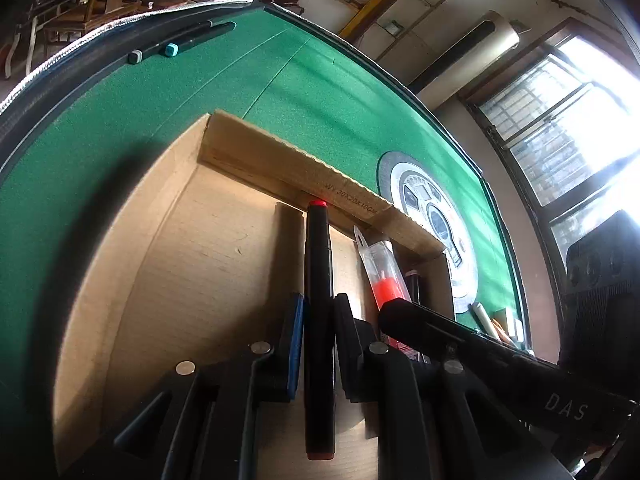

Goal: Organize rigid objects
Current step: 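Lower the marker and candle package into the box and open both tools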

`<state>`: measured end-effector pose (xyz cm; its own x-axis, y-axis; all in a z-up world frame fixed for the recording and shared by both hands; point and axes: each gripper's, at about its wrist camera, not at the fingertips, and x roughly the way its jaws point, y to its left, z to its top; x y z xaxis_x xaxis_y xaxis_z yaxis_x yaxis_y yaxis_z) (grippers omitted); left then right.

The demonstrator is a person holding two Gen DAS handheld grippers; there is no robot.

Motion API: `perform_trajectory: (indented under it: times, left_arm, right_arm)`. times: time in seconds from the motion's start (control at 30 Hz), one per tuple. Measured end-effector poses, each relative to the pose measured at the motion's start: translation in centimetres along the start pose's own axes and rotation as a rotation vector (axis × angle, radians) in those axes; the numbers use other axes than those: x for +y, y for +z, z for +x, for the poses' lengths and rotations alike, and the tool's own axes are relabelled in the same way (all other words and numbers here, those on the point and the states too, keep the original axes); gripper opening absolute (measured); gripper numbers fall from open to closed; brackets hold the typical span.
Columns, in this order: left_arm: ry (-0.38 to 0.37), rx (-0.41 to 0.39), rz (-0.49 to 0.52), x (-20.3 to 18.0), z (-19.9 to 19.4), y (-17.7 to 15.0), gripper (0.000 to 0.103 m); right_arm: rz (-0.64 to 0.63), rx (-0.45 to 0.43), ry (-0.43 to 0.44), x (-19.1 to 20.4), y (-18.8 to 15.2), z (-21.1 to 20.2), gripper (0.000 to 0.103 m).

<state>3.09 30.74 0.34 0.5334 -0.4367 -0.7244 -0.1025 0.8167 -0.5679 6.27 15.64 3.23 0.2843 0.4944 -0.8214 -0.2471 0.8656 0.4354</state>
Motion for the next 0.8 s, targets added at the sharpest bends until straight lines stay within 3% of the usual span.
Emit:
perform_trajectory:
  times: [0.13,0.27,0.37,0.53,0.63,0.67,0.8]
  left_arm:
    - [-0.020,0.004,0.013,-0.6,0.4,-0.2,0.018]
    - [-0.020,-0.033,-0.036,0.2,-1.0,0.0,0.040]
    - [-0.032,-0.066,-0.063,1.0,-3.1,-0.3,0.041]
    - [-0.008,-0.157,-0.069,1.3,-7.1,-1.4,0.058]
    - [-0.003,-0.187,-0.073,1.2,-8.7,-2.2,0.062]
    - [-0.004,-0.193,-0.075,1.2,-9.1,-2.5,0.063]
    - [-0.020,-0.212,-0.071,0.7,-10.5,-4.0,0.064]
  right_arm:
    - [-0.017,-0.030,-0.044,-0.2,0.0,-0.7,0.027]
    - [-0.013,-0.033,-0.041,-0.4,0.2,-0.9,0.027]
    - [-0.023,-0.032,-0.075,-0.1,0.3,-0.3,0.027]
    - [0.002,0.007,-0.077,0.1,0.1,1.5,0.028]
    - [0.020,-0.011,-0.079,-0.1,0.1,1.4,0.036]
    - [0.027,-0.013,-0.069,-0.1,0.0,1.2,0.043]
    - [0.009,-0.073,-0.041,-0.6,-0.5,-1.8,0.045]
